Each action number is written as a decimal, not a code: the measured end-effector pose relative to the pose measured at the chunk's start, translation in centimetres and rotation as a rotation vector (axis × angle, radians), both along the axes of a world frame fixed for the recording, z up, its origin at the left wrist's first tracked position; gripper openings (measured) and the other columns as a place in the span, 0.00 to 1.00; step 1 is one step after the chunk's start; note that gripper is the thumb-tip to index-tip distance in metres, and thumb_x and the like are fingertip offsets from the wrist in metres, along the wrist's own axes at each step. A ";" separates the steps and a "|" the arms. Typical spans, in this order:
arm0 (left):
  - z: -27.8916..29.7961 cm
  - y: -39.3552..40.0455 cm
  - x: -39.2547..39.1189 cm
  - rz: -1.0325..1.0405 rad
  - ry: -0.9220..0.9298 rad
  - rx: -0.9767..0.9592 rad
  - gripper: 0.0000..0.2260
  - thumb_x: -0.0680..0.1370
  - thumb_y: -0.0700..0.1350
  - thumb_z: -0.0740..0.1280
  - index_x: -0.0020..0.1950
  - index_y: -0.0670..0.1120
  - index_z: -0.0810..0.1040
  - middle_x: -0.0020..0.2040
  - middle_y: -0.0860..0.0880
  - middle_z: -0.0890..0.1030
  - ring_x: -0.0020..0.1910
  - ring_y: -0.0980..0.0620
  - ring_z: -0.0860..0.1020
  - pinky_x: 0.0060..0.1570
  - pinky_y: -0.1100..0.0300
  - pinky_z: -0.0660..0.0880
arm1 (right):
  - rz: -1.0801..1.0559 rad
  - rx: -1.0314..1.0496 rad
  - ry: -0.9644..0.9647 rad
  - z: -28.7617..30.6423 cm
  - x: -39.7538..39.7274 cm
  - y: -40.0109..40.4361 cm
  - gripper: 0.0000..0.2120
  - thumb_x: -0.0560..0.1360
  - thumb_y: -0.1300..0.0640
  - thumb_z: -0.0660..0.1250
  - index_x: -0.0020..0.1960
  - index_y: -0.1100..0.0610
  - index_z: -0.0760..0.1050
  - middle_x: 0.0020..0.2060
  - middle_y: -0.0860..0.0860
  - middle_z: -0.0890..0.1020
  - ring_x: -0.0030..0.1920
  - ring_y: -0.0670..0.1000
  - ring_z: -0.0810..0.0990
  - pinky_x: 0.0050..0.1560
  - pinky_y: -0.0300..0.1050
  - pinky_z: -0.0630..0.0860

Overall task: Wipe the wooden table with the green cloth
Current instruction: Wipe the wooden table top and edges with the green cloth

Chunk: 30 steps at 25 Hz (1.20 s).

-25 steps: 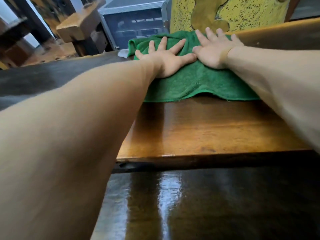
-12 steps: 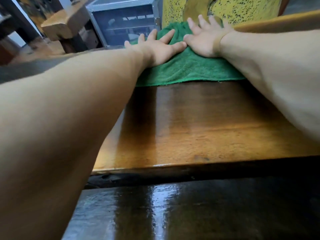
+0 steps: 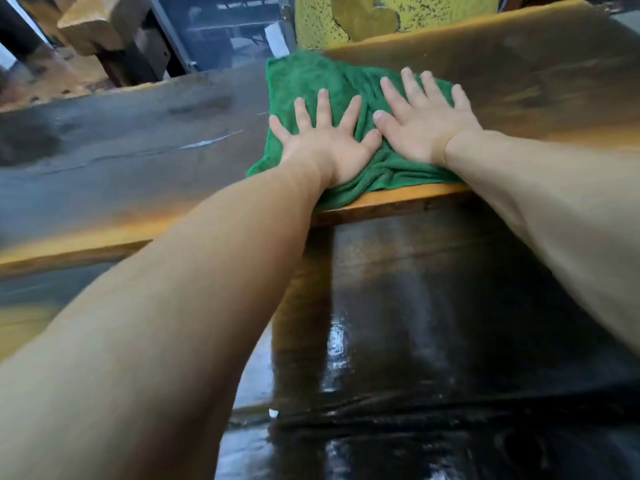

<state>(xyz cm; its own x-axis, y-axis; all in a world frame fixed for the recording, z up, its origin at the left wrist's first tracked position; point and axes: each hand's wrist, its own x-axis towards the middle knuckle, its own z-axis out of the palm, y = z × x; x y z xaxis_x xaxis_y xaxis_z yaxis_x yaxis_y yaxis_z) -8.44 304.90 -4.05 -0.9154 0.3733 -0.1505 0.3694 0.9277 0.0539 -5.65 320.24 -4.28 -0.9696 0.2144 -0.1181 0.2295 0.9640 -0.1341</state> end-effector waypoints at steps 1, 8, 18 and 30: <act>0.2 0.0 2.0 -0.012 -0.016 0.002 0.30 0.80 0.69 0.42 0.81 0.63 0.43 0.83 0.48 0.39 0.80 0.38 0.38 0.71 0.27 0.35 | -0.011 0.009 -0.002 0.2 2.2 -0.3 0.29 0.82 0.38 0.39 0.80 0.42 0.38 0.80 0.46 0.38 0.79 0.51 0.37 0.76 0.62 0.37; 0.2 -1.2 11.8 -0.035 -0.044 -0.001 0.28 0.83 0.62 0.43 0.82 0.59 0.42 0.83 0.47 0.38 0.80 0.39 0.38 0.70 0.26 0.36 | 0.012 -0.001 -0.073 0.8 11.7 -2.9 0.27 0.83 0.43 0.39 0.80 0.43 0.38 0.80 0.43 0.38 0.79 0.50 0.37 0.76 0.64 0.37; 0.2 -6.8 30.6 -0.103 -0.059 -0.005 0.30 0.82 0.64 0.42 0.82 0.59 0.39 0.82 0.47 0.35 0.80 0.39 0.34 0.70 0.27 0.35 | 0.018 -0.025 -0.181 1.9 30.9 -7.5 0.30 0.82 0.38 0.42 0.80 0.43 0.35 0.79 0.43 0.35 0.79 0.51 0.33 0.75 0.63 0.34; 1.0 -14.6 56.8 -0.214 -0.131 -0.046 0.37 0.73 0.68 0.31 0.80 0.57 0.34 0.80 0.45 0.30 0.78 0.39 0.30 0.69 0.28 0.33 | -0.045 -0.062 -0.317 3.7 57.8 -15.2 0.32 0.82 0.38 0.42 0.79 0.45 0.31 0.76 0.43 0.29 0.77 0.52 0.30 0.76 0.61 0.34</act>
